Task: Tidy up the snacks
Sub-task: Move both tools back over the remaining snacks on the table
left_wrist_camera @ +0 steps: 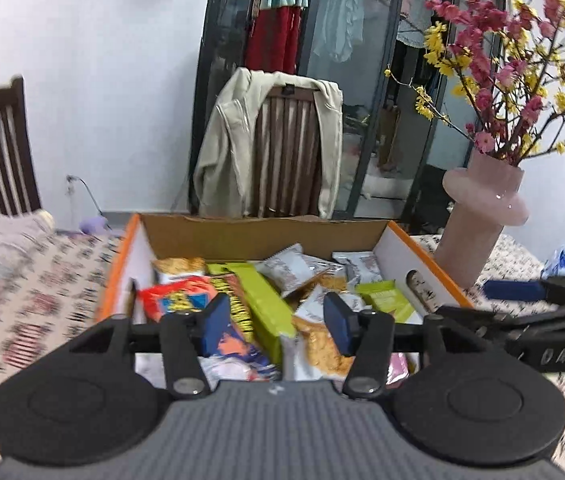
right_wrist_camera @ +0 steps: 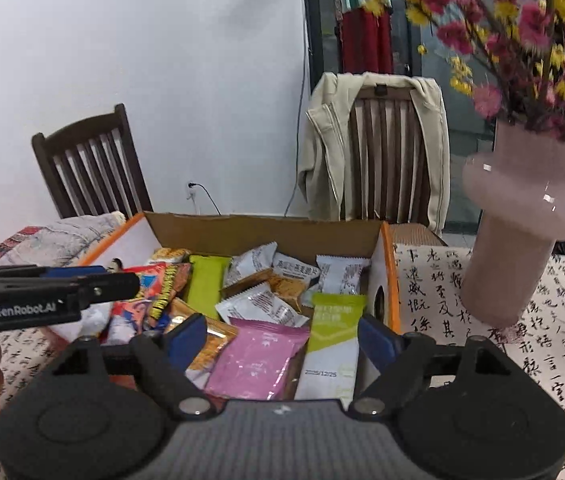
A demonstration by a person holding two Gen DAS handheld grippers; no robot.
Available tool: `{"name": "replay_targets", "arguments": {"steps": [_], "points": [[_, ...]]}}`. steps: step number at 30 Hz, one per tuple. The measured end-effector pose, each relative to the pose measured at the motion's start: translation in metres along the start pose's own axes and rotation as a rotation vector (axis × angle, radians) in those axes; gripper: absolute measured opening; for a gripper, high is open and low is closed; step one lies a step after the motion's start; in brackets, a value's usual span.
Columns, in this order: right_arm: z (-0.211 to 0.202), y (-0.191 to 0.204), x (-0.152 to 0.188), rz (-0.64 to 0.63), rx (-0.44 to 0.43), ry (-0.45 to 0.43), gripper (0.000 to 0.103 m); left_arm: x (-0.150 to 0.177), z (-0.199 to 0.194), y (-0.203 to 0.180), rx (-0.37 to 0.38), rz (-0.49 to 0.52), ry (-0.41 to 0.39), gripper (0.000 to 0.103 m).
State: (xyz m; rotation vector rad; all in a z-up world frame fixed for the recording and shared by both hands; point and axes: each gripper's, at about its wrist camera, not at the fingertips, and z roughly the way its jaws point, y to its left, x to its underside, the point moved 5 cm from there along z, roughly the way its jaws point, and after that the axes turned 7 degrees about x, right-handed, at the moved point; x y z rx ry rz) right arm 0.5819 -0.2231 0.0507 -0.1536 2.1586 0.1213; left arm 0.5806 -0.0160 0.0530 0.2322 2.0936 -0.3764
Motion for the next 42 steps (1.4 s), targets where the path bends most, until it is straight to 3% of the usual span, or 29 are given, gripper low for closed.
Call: {"name": "replay_targets", "arguments": {"steps": [5,12,18,22,26,30,35,42], "points": [[-0.038,0.001,-0.001,-0.011,-0.008,-0.037,0.083,0.014,-0.050,-0.005,-0.105,0.099,0.018,0.077],[-0.103,-0.003,0.031,-0.023,-0.047,-0.073,0.088,0.048,-0.141,-0.021,-0.161,0.136,-0.039,0.096],[-0.159,0.007,0.074,-0.038,-0.093,-0.106,0.091,0.089,-0.208,-0.037,-0.196,0.127,-0.070,0.100],[-0.189,0.016,0.099,-0.077,-0.079,-0.126,0.093,0.120,-0.242,-0.049,-0.213,0.097,-0.085,0.102],[-0.217,0.025,0.130,-0.084,-0.085,-0.125,0.094,0.156,-0.272,-0.050,-0.244,0.048,-0.039,0.102],[-0.242,0.031,0.162,-0.048,-0.146,-0.082,0.096,0.185,-0.297,-0.048,-0.298,0.015,0.025,0.102],[-0.275,0.035,0.196,-0.025,-0.196,-0.047,0.098,0.201,-0.329,-0.045,-0.381,0.004,0.049,0.102],[-0.287,0.031,0.213,-0.016,-0.220,-0.031,0.098,0.210,-0.347,-0.047,-0.404,-0.038,0.014,0.102]]}}
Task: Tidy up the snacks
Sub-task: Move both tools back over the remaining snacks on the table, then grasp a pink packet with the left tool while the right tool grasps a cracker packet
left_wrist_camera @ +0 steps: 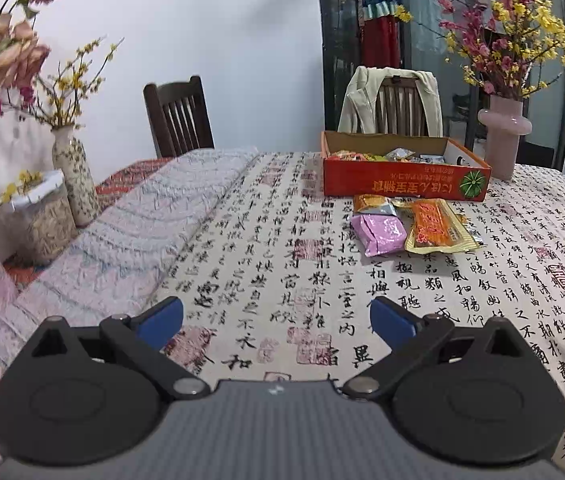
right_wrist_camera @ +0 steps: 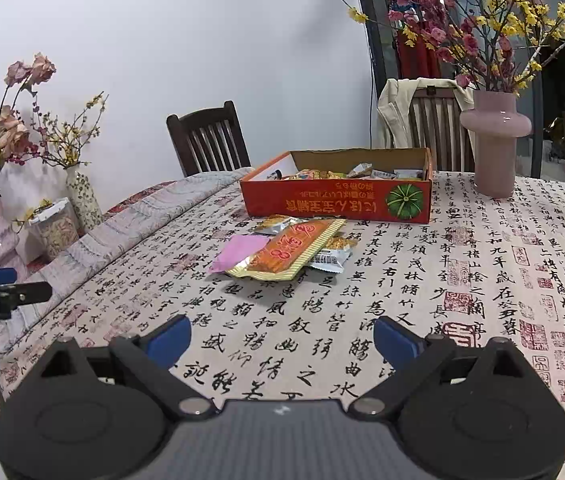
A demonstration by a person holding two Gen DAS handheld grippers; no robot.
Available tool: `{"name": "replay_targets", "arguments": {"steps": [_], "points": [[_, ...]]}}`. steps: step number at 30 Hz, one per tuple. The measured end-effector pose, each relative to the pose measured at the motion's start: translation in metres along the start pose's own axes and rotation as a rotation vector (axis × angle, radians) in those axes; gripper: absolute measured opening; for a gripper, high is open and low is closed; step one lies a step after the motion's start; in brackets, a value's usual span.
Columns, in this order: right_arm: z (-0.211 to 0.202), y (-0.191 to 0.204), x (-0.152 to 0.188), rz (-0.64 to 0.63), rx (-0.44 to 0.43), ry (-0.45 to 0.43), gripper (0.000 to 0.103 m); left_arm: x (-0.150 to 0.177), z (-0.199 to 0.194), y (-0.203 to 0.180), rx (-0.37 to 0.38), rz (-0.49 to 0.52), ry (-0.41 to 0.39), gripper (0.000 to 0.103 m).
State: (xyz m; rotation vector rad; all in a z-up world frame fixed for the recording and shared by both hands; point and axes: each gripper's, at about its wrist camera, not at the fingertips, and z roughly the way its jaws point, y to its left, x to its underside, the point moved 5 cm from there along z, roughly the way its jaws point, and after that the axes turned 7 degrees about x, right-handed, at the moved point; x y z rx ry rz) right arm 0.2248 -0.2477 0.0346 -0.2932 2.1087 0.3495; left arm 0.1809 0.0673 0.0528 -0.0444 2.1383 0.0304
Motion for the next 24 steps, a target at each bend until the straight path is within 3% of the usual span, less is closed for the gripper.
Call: {"name": "replay_targets", "arguments": {"steps": [7,12,18,24], "points": [[0.006,-0.008,0.005,0.037,-0.006,0.009,0.098,-0.004,0.034,-0.016,0.040,0.035,0.012,0.101],[0.024,-0.016,-0.001,0.038,0.026,0.025,0.098,-0.017,0.084,-0.028,0.091,0.049,0.036,0.098],[0.064,-0.029,-0.026,0.003,0.114,0.050,0.097,-0.053,0.152,-0.057,0.188,0.106,0.005,0.097],[0.111,-0.043,-0.051,-0.043,0.187,0.075,0.092,-0.068,0.234,-0.073,0.265,0.068,0.107,0.097]]}}
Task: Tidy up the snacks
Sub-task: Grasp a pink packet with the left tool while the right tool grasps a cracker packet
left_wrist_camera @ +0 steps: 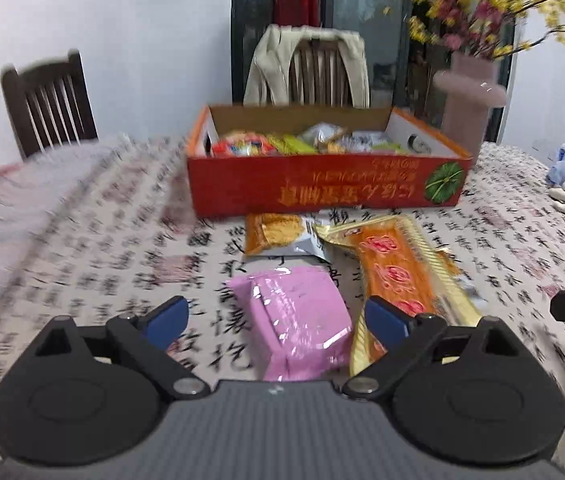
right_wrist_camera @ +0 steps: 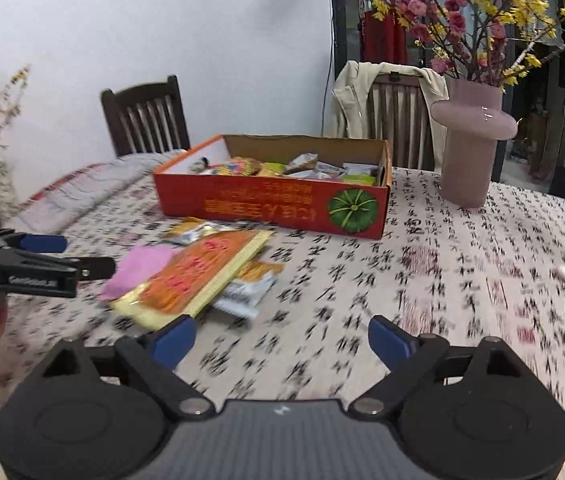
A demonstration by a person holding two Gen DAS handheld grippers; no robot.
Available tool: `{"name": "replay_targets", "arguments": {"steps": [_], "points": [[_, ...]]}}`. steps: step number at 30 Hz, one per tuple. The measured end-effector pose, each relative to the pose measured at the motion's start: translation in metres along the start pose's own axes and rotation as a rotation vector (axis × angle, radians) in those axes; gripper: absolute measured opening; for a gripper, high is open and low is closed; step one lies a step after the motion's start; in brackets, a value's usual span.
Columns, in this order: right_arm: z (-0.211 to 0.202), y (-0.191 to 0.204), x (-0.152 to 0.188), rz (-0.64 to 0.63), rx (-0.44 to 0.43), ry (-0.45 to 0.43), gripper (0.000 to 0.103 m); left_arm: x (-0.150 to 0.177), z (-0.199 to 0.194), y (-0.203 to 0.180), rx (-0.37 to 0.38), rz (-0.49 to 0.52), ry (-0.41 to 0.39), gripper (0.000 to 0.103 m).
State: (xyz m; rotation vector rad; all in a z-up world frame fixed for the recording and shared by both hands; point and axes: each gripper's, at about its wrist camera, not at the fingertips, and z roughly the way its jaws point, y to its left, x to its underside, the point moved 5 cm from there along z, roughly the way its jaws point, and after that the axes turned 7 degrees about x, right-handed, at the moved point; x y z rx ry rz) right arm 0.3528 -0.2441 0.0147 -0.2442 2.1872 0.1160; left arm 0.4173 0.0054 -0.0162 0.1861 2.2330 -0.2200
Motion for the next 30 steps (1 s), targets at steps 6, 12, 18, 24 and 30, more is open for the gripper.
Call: {"name": "replay_targets", "arguments": {"steps": [6,12,18,24,30], "points": [[0.049,-0.015,-0.022,0.032,0.020,0.038,0.091,-0.001,0.032,0.011,0.003,-0.044,0.011,0.092],[0.094,-0.010,-0.032,0.036,0.007,0.074,0.091,0.001,0.022,0.014,-0.006,0.021,-0.037,0.066],[0.121,0.016,-0.035,0.010,-0.037,0.080,0.091,0.001,0.022,0.020,-0.010,-0.010,-0.052,0.071],[0.127,0.050,-0.040,-0.070,-0.059,0.082,0.092,0.000,0.022,0.021,-0.004,-0.024,-0.031,0.066],[0.124,0.055,-0.029,-0.086,-0.067,0.092,0.090,0.000,0.015,0.015,-0.039,0.057,-0.031,0.061]]}}
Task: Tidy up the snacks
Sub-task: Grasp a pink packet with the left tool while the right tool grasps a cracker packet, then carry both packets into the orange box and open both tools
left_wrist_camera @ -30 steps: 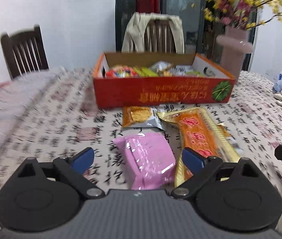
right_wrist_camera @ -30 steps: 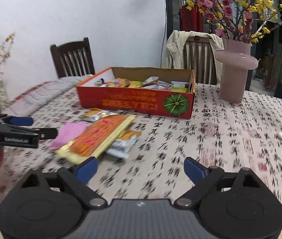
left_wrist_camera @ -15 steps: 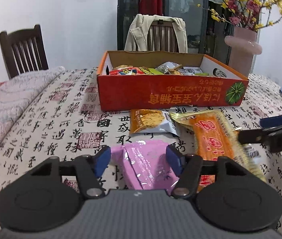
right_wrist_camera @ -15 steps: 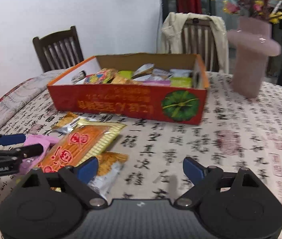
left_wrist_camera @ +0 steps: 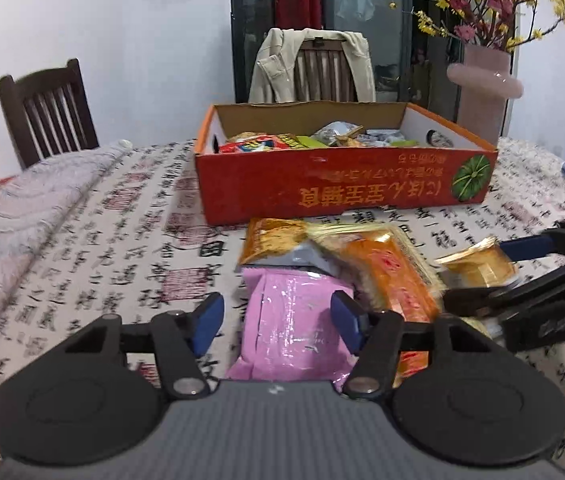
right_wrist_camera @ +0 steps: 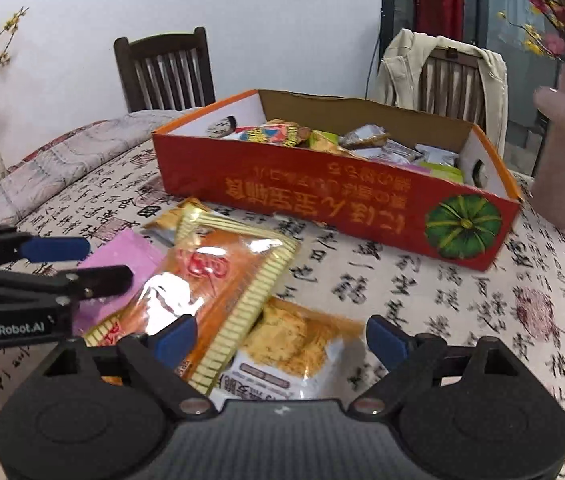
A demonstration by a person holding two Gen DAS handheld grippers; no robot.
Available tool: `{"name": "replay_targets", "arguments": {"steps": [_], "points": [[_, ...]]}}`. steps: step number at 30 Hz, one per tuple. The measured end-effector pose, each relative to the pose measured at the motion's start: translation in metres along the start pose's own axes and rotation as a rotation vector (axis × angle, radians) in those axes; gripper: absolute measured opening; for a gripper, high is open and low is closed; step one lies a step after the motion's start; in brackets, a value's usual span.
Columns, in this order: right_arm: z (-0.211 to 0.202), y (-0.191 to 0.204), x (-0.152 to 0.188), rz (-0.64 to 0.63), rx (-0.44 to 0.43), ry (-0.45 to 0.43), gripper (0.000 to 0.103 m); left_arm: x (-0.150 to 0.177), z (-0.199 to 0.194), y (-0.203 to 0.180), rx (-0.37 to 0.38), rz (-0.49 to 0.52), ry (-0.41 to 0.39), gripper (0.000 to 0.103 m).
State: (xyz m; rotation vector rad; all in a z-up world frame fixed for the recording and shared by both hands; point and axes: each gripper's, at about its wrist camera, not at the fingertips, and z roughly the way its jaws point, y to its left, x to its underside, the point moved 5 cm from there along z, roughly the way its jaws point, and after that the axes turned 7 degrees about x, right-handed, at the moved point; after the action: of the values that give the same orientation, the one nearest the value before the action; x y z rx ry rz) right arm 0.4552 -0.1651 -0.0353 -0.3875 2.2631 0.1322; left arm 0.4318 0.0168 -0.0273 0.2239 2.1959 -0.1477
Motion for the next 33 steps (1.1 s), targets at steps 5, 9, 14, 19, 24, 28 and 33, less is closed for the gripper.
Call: {"name": "replay_targets", "arguments": {"steps": [5,9,14,19,24,28,33], "points": [[-0.014,-0.042,0.017,0.136,0.002,0.014,0.085,0.000,-0.005,0.006,0.019,-0.035,0.033,0.069],[-0.020,-0.060,0.022,0.195,0.017,0.009,0.070,0.002,-0.003,-0.002,0.077,-0.068,0.056,0.073],[-0.012,-0.042,0.013,0.112,0.001,-0.011,0.068,0.002,0.006,-0.007,0.076,-0.044,0.081,0.061],[-0.009,-0.036,0.014,0.079,0.016,-0.020,0.055,0.007,-0.011,-0.006,0.059,-0.044,0.078,0.061],[-0.041,-0.041,0.034,0.081,0.011,-0.022,0.053,0.015,-0.064,-0.005,0.044,-0.084,0.011,0.061],[-0.083,-0.041,0.066,0.120,-0.019,-0.034,0.053,0.025,-0.106,-0.007,0.061,-0.146,-0.031,0.061],[-0.120,-0.055,0.104,0.189,-0.006,-0.036,0.053,0.027,-0.124,-0.015,0.047,-0.143,-0.038,0.061]]}}
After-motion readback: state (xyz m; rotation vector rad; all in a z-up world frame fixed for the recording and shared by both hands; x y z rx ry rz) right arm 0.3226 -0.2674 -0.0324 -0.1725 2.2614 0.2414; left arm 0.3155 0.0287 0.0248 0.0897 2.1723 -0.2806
